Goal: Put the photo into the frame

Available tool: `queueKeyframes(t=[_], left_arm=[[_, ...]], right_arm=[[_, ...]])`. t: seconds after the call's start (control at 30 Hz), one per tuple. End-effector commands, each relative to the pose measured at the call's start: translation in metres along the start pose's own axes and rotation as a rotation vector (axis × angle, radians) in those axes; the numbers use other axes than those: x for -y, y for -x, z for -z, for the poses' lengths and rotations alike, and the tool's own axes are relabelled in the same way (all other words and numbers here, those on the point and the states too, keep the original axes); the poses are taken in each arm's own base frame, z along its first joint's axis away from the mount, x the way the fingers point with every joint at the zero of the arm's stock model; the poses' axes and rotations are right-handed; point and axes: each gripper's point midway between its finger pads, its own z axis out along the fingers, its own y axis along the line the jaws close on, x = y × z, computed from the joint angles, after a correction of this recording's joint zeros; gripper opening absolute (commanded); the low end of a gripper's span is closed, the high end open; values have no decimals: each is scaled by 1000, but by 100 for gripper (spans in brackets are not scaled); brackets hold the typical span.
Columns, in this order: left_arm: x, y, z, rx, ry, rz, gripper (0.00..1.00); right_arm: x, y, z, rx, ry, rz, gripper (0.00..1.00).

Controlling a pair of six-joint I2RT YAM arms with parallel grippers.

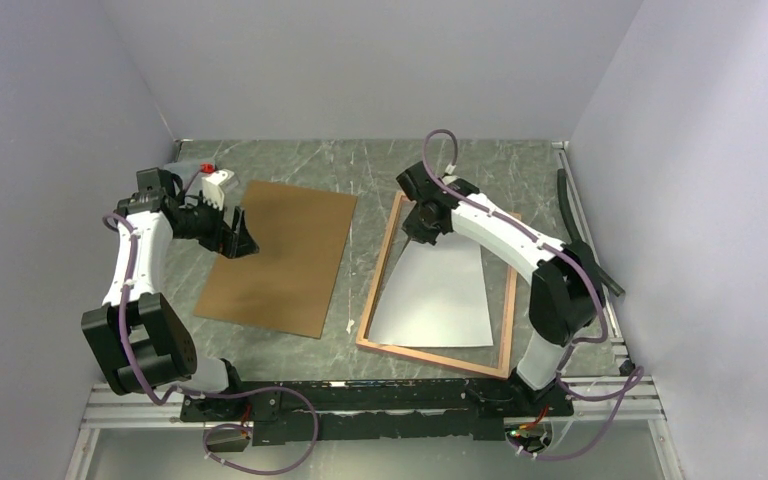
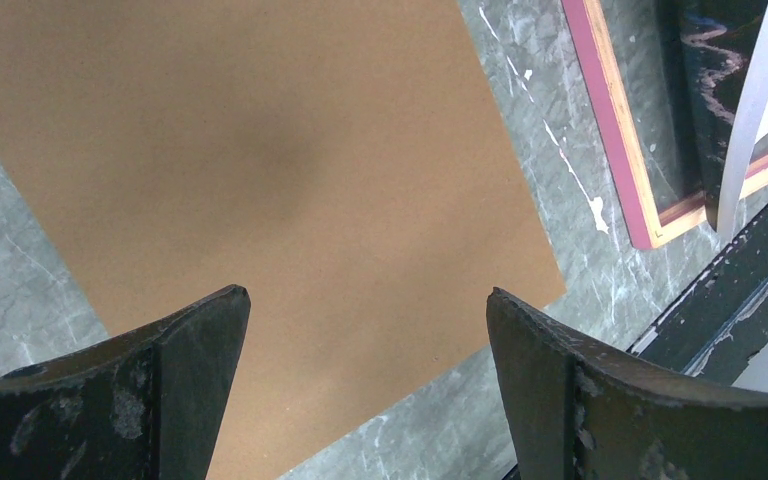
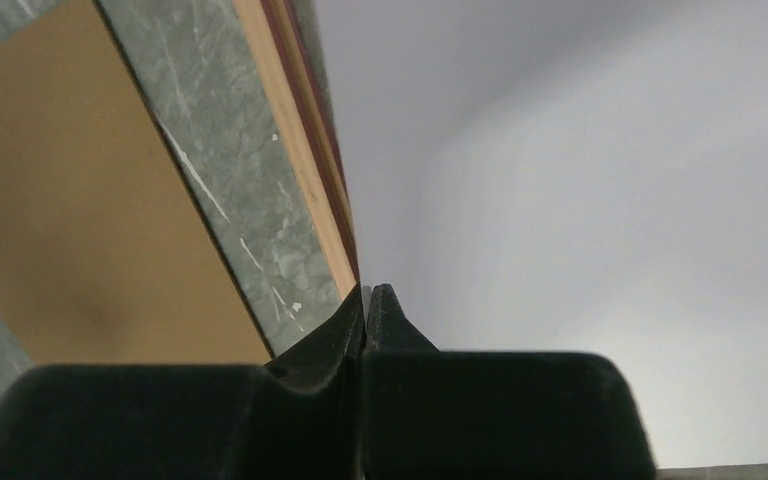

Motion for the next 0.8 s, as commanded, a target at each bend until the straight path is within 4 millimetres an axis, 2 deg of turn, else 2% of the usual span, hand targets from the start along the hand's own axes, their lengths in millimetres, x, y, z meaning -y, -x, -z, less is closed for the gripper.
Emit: queueKeyframes(t=[0.0, 0.23, 0.3, 0.53, 0.7, 0.77], left_arm=[[4, 7, -1, 33, -12, -51, 94], [4, 7, -1, 32, -12, -53, 94], [4, 7, -1, 31, -13, -61, 94], [5, 3, -3, 30, -15, -73, 94], [2, 3, -4, 25, -13, -69, 94], [2, 2, -4, 23, -13, -68, 94]], right_arm=[[9, 18, 8, 69, -2, -99, 0], [18, 51, 0, 122, -51, -148, 0], [23, 54, -4, 122, -73, -150, 0], [23, 47, -14, 89, -59, -90, 0], [23, 35, -26, 25, -48, 48, 0], [29, 33, -25, 19, -71, 84, 0]])
